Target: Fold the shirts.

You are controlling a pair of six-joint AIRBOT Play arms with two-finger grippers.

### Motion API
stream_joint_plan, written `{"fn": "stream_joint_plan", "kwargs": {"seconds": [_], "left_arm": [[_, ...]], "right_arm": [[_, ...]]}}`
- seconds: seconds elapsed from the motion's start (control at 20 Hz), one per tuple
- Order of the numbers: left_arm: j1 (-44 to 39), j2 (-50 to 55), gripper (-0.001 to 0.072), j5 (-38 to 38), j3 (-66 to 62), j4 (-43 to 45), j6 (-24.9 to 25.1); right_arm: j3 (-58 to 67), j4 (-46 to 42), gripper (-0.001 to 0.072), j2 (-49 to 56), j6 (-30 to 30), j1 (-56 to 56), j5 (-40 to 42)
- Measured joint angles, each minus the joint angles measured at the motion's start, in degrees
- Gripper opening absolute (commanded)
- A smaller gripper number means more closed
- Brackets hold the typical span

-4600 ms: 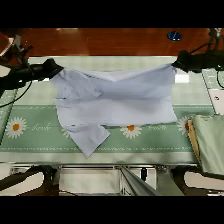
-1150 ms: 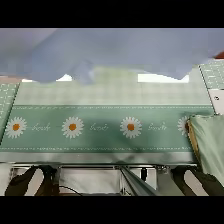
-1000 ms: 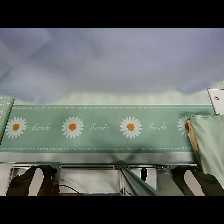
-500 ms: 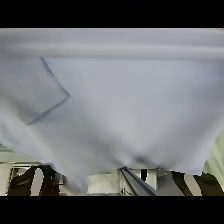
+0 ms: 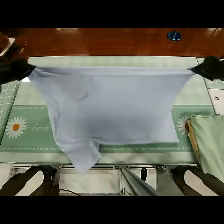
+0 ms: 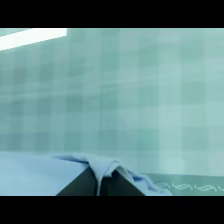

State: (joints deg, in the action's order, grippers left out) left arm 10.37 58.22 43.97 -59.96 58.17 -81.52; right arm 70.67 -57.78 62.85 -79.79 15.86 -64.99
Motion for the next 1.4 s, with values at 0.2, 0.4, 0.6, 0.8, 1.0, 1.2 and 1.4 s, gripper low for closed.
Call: {"fn": "stream_joint_plan", "kwargs": {"seconds": [0.2, 0.4, 0.6, 0.8, 1.0, 1.2, 1.4], "left_arm": [[-4.3, 18.6, 0.0026, -6.6, -11.0, -0.5, -4.1], [-7.1, 31.3, 0.0026, -5.8, -20.4, -0.7, -6.5], [-8.6, 36.8, 0.0027, -1.8, -23.6, -0.8, -7.4], [-7.4, 37.2, 0.0027, 4.9, -24.5, -0.7, -7.0], [-5.7, 36.9, 0.0027, 17.1, -23.8, 1.4, -2.8], [-5.2, 37.0, 0.0031, 23.6, -19.3, 4.8, -1.0], [-5.4, 37.4, 0.0507, 26.6, -16.8, 6.2, -0.5]], "right_arm": [[7.6, 5.2, 0.0016, 17.9, 1.7, 0.0, 6.6], [18.8, 8.7, 0.0016, 32.5, 1.2, 0.0, 7.4], [24.1, 10.2, 0.0017, 39.5, 0.1, 0.0, 5.9], [25.7, 10.7, 0.0017, 40.5, 0.6, 1.0, 1.8], [26.0, 7.1, 0.0017, 40.1, 2.0, 2.8, -7.4], [21.5, 0.9, 0.0020, 39.9, 2.0, 2.8, -13.3], [16.7, -1.2, 0.0410, 39.8, 0.8, 2.0, -13.0]]}}
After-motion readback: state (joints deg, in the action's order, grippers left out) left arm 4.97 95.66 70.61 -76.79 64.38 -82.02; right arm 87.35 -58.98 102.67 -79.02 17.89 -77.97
